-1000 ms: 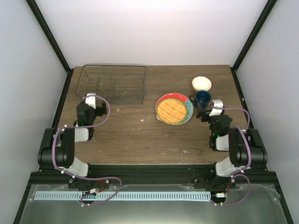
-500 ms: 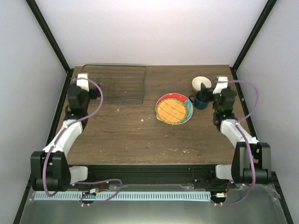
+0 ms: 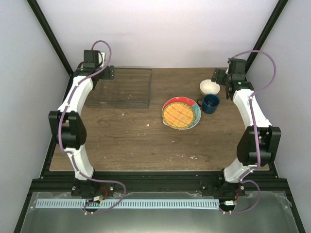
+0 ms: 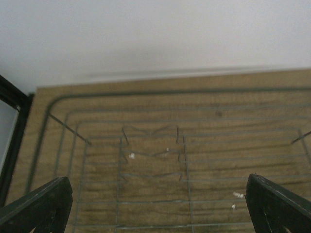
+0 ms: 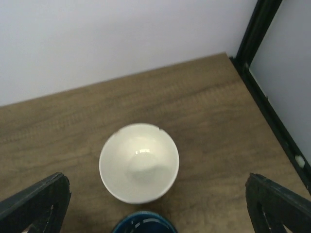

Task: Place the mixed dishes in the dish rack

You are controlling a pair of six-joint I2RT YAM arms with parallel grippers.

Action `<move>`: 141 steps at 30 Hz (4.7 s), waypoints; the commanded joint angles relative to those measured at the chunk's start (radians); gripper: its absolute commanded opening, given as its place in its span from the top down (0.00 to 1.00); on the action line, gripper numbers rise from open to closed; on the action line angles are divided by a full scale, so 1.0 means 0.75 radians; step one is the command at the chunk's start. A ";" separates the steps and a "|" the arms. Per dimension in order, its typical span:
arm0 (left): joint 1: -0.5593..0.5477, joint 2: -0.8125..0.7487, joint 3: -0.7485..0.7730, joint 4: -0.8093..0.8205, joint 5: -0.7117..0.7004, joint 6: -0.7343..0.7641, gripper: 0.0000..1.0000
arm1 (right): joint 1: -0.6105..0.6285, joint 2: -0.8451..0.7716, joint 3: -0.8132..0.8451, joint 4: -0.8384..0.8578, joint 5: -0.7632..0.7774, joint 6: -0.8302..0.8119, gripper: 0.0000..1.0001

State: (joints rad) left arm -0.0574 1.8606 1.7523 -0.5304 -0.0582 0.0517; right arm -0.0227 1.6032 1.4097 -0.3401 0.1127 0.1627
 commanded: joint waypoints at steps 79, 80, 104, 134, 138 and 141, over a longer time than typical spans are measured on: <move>-0.254 -0.275 -0.800 -0.571 0.112 -0.384 0.00 | 0.015 0.519 0.739 -0.562 -0.074 -0.008 0.00; -0.271 -0.282 -0.822 -0.568 0.115 -0.390 0.00 | 0.016 0.520 0.741 -0.565 -0.076 -0.006 0.00; -0.407 -0.377 -0.944 -0.730 0.139 -0.456 0.00 | 0.017 0.442 0.640 -0.553 -0.089 0.000 0.00; -0.383 -0.471 -0.658 -1.038 0.001 -0.406 0.00 | 0.017 0.452 0.586 -0.495 -0.171 -0.008 0.00; -0.348 -0.430 -0.463 -1.038 -0.059 -0.396 0.00 | 0.018 0.412 0.543 -0.463 -0.188 -0.031 0.00; -0.310 -0.335 -0.222 -0.997 -0.129 -0.395 0.00 | 0.018 0.370 0.493 -0.426 -0.197 -0.046 0.00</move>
State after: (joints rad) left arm -0.3218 1.5436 1.3941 -1.3075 -0.0746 -0.2558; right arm -0.0196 1.9648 1.8050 -0.7052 -0.0135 0.1497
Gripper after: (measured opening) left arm 0.997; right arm 0.998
